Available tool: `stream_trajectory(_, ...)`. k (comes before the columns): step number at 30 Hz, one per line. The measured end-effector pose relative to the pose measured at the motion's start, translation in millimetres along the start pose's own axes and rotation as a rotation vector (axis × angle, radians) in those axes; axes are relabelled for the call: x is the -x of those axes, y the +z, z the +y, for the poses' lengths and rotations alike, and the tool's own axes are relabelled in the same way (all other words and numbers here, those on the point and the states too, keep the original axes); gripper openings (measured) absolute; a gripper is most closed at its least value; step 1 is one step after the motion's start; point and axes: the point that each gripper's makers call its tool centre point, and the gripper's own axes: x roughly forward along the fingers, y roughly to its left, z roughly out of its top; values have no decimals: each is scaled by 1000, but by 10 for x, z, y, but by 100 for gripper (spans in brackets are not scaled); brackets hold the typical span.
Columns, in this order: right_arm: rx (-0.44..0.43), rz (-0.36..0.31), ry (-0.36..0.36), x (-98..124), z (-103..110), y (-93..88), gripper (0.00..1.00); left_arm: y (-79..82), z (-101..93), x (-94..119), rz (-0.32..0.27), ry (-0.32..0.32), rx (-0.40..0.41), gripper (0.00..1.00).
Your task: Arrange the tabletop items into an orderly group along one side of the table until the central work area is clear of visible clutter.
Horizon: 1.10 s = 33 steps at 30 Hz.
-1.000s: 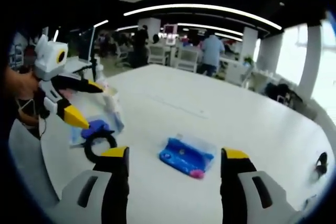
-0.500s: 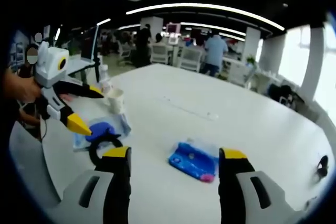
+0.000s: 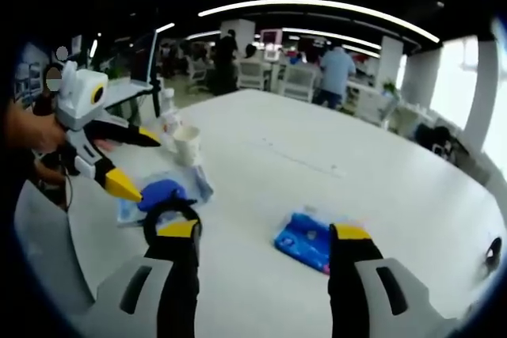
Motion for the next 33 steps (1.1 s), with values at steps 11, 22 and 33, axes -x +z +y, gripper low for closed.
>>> stream_trajectory(11, 3, 30, 38, -158, 101, -113, 59, -149, 81, -12, 19, 5, -19, 68)
stream_trajectory(22, 1, 74, 112, -318, 365, -275, 51, -339, 125, -49, 47, 2, 9, 62)
stream_trajectory(33, -19, 108, 194, -480, 624, -360, 40, -501, 118, -154, 72, -8, 40, 59)
